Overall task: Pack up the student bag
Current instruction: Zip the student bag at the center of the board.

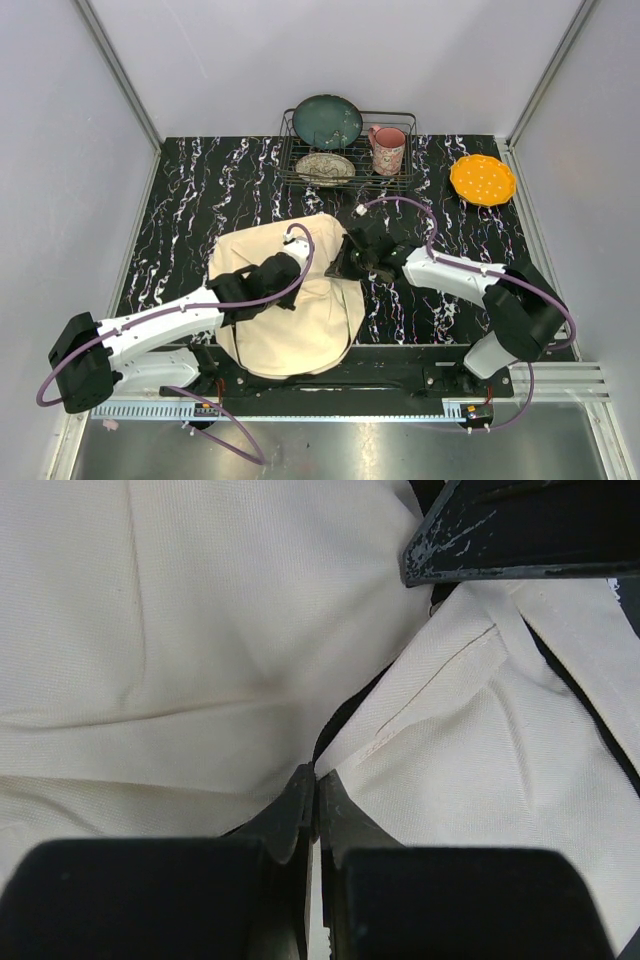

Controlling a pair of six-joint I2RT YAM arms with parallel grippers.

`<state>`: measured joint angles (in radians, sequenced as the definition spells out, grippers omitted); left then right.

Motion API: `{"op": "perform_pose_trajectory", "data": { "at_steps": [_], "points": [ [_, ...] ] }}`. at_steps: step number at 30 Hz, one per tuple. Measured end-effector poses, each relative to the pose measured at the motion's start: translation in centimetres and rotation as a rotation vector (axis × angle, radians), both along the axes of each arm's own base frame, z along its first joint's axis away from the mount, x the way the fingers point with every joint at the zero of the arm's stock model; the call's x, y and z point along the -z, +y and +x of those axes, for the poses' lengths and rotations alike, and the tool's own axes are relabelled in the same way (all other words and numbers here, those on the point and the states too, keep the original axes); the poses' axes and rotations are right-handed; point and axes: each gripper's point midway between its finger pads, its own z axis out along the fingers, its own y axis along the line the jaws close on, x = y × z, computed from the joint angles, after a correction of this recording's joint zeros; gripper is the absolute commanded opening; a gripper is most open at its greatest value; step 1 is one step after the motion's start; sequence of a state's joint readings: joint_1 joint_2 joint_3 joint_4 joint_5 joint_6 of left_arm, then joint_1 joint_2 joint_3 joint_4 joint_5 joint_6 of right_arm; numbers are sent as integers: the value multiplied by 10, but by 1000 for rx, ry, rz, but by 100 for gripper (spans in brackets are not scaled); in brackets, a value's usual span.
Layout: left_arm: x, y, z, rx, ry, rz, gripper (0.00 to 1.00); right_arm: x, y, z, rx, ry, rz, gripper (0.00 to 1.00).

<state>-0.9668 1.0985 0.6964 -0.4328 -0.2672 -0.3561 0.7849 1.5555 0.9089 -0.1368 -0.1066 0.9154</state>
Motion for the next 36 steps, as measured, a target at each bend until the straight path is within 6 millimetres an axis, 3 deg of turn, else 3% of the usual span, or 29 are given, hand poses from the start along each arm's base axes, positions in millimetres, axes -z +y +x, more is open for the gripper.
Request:
{"op": "perform_pose_trajectory", "data": {
  "at_steps": [5, 12, 26, 36],
  "points": [
    [-2, 0, 1, -3, -9, -10, 0, -5, -5, 3, 10, -40, -52, 0],
    [-11, -11, 6, -9, -33, -66, 0, -27, -24, 7, 41, -163, -139, 0],
    [-16, -19, 8, -19, -41, -112, 0, -27, -37, 15, 99, -214, -221, 0],
    [-25, -31, 11, -8, -58, -155, 0, -48, -55, 19, 121, -283, -247, 0]
  ]
}}
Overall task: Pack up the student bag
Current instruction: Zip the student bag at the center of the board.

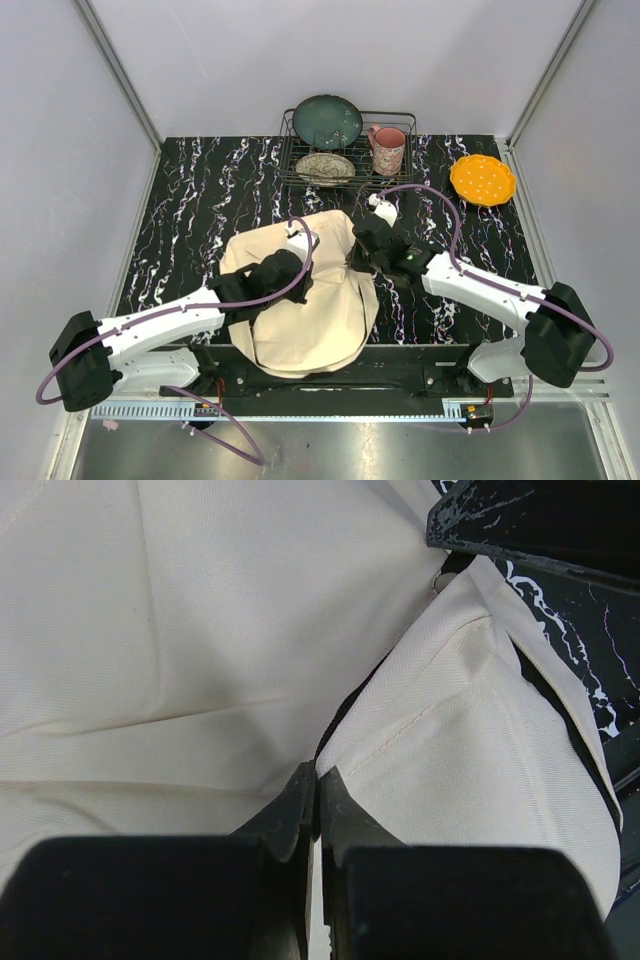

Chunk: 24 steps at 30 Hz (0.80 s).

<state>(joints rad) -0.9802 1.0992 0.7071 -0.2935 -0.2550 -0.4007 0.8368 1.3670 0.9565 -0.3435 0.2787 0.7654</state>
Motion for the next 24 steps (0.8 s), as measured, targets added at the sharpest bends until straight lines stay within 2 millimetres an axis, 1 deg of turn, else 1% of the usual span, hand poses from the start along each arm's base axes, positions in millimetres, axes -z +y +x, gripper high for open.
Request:
{"op": "perform_pose_trajectory", "data": {
  "at_steps": [8, 11, 12, 13, 14, 15, 16, 17, 18, 19, 21, 22, 24],
  "points": [
    [0, -1, 1, 1, -1, -3, 0, 1, -3, 1, 5, -1, -13, 0],
    [-1, -2, 1, 1, -3, -8, 25, 2, -4, 2, 9, 0, -13, 0],
    [-1, -2, 1, 0, -3, -10, 34, 2, -4, 2, 8, 0, -15, 1],
    [-1, -1, 0, 0, -1, -5, 57, 3, -7, 3, 7, 0, -24, 7],
    [-1, 1, -1, -1, 2, 3, 62, 5, -11, 4, 9, 1, -37, 19],
    [0, 5, -2, -1, 6, 15, 65, 7, -16, 6, 13, 3, -51, 46],
    [1, 9, -4, -8, 16, 25, 73, 10, -22, 9, 24, 5, -68, 59],
    [1, 12, -5, -12, 22, 34, 76, 11, -29, 12, 43, 5, -80, 67],
    [1, 15, -6, -17, 25, 40, 79, 12, -38, 15, 57, 2, -101, 79],
    [-2, 20, -7, -32, 25, 51, 83, 11, -44, 17, 71, -2, -112, 83],
    [-12, 30, -4, -77, 5, 52, 99, 5, -52, 17, 87, -14, -117, 88],
    [-20, 37, -2, -115, -11, 45, 99, 1, -56, 16, 90, -23, -118, 92],
    [-38, 51, 2, -198, -53, 12, 99, -11, -63, 14, 102, -43, -104, 96]
  ]
}}
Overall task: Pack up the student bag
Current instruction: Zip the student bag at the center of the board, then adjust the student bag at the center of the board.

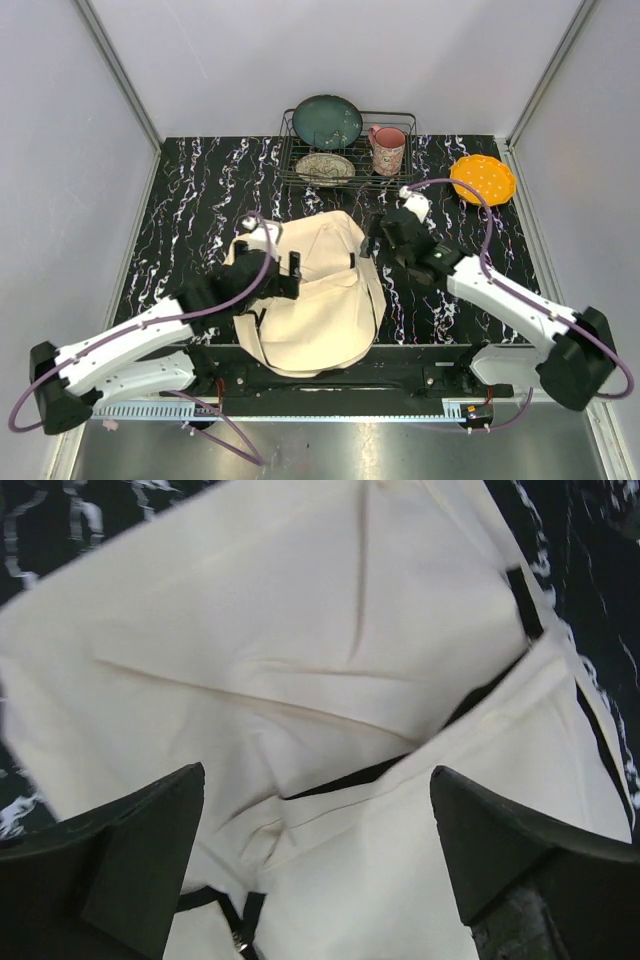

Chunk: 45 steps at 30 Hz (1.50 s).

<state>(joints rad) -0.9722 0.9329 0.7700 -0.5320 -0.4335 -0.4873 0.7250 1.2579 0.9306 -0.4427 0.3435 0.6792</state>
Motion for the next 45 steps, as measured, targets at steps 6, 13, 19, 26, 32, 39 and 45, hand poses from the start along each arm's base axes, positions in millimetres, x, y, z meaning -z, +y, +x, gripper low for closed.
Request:
{"op": "perform_pose_trajectory", "data": {
  "at_steps": [6, 13, 19, 26, 32, 39, 45],
  "points": [
    [-28, 54, 8, -261, -77, -122, 99, -10, -45, -1, 95, -31, 59, 99],
    [31, 108, -1, -504, 87, -101, 99, 52, -38, -37, 22, 208, 133, 100],
    [50, 121, -10, -582, 164, -159, 99, 71, -9, -66, -89, 314, 309, 100],
    [79, 118, -14, -621, 276, -281, 99, 89, 19, -74, -178, 432, 407, 99],
    [113, 102, -18, -594, 374, -367, 99, 106, 32, -76, -206, 503, 458, 40],
    [127, 82, -11, -518, 414, -427, 84, 102, 42, -75, -231, 493, 523, 0],
    [124, 63, 7, -429, 460, -410, 83, 95, 31, -71, -188, 441, 497, 0]
  ]
}}
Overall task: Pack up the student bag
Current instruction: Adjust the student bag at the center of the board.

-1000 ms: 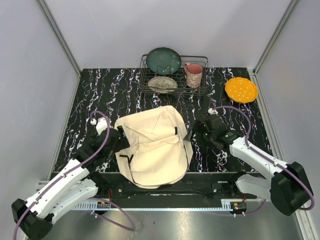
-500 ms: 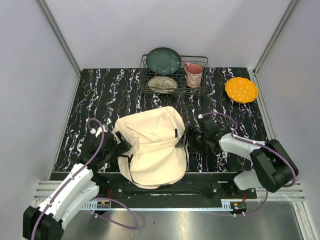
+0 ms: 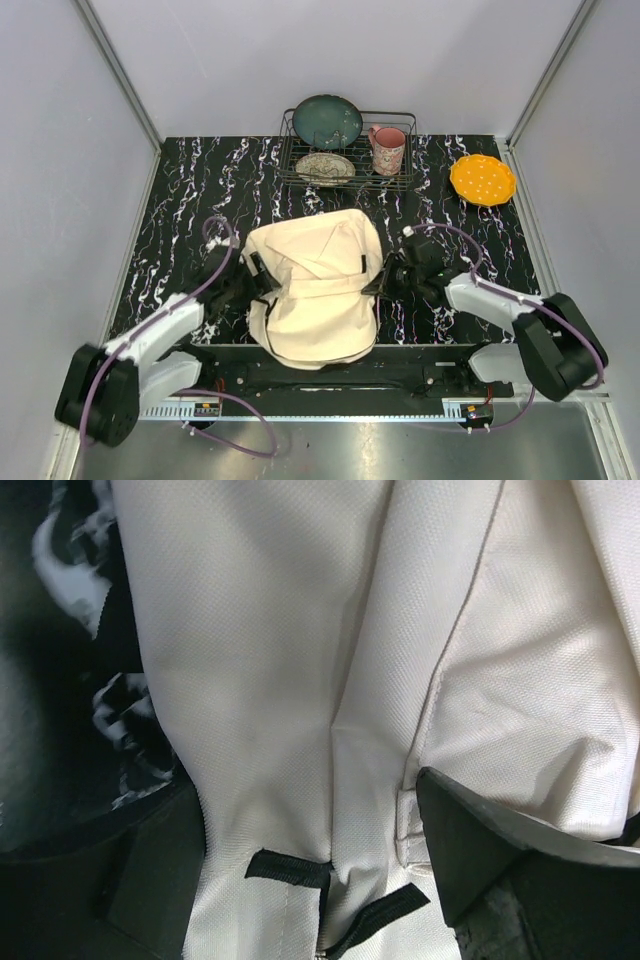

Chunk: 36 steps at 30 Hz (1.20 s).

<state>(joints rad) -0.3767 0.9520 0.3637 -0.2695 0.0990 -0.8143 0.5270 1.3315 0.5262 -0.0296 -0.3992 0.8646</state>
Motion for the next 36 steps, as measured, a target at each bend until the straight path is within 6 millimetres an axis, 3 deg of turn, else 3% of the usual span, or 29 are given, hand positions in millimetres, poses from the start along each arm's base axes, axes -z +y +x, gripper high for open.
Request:
{"op": "perform_pose_trajectory", "data": {
  "at_steps": [6, 8, 11, 15, 16, 18, 19, 28, 30, 31, 36],
  "points": [
    [-16, -33, 36, 147, 36, -21, 86, -12, -29, 8, 110, -79, -117, 1],
    [-26, -48, 49, 199, 19, -41, 90, -16, -39, 13, 145, -90, -164, 8],
    [-42, -71, 67, 268, -18, -63, 91, -23, -52, 26, 187, -113, -223, 8],
    [-52, -92, 75, 324, -57, -67, 91, -23, -65, 45, 203, -104, -294, 10],
    [-53, -94, 73, 332, -60, -66, 91, -20, -68, 50, 203, -89, -311, 13],
    [-52, -97, 70, 341, -64, -66, 96, -15, -71, 57, 199, -69, -333, 46],
    [-51, -95, 67, 342, -66, -65, 98, -14, -73, 61, 197, -64, -342, 56],
    [-43, -53, 24, 281, -73, 47, 99, -12, -80, 63, 181, -92, -368, 80],
    [-48, -44, 22, 260, -93, 77, 99, -18, -84, 62, 193, -118, -371, 83],
    [-50, -39, 21, 248, -102, 92, 99, -22, -87, 61, 204, -134, -375, 90],
    [-58, -12, 20, 157, -136, 188, 99, -61, -105, 65, 300, -267, -386, 98]
  ]
}}
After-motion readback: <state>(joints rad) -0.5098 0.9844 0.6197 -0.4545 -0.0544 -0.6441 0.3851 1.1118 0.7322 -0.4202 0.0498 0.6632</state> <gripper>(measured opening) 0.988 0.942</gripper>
